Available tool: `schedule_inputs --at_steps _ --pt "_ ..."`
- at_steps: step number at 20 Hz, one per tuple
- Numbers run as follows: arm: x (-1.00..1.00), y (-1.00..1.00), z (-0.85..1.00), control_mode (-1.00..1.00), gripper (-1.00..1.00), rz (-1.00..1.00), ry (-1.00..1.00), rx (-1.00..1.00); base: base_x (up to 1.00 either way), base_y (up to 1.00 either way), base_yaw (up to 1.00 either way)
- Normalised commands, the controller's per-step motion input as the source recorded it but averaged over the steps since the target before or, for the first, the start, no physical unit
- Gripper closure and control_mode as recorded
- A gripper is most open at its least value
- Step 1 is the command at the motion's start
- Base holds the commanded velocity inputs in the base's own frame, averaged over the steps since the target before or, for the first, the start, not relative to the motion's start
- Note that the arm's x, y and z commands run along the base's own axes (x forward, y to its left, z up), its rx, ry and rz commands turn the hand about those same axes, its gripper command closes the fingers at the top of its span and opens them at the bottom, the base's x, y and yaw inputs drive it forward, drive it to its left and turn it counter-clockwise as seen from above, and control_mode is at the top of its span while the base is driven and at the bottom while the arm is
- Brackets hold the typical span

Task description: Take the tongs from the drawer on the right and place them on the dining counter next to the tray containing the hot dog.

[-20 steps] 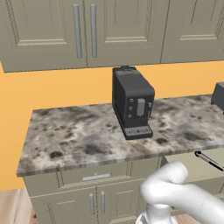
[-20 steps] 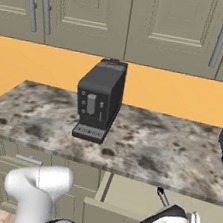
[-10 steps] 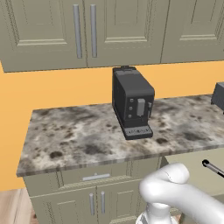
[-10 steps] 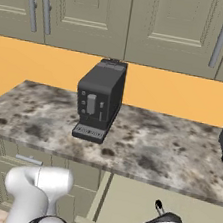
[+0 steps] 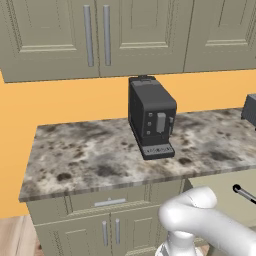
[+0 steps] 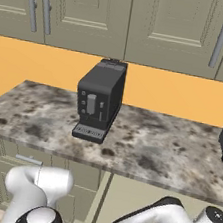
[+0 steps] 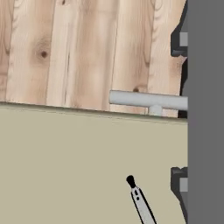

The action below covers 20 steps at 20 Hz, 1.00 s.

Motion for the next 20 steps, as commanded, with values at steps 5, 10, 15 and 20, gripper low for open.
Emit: schedule_inputs --at_steps 5,10,15,20 --pt "0.4 0.1 0.6 -1.0 -1.0 0.14 0.05 -0.07 0.0 0.0 0.0" --pt "0.52 0.25 0.05 -1.0 -1.0 0.2 0.09 -0.03 0.0 0.0 0.0" --pt "0.18 0.18 0.0 -1.0 -1.0 0.3 0.03 0.0 0.0 0.0 0.0" --pt "0.0 0.09 -0.06 -1.0 -1.0 0.13 -0.01 0.0 0.0 0.0 0.0"
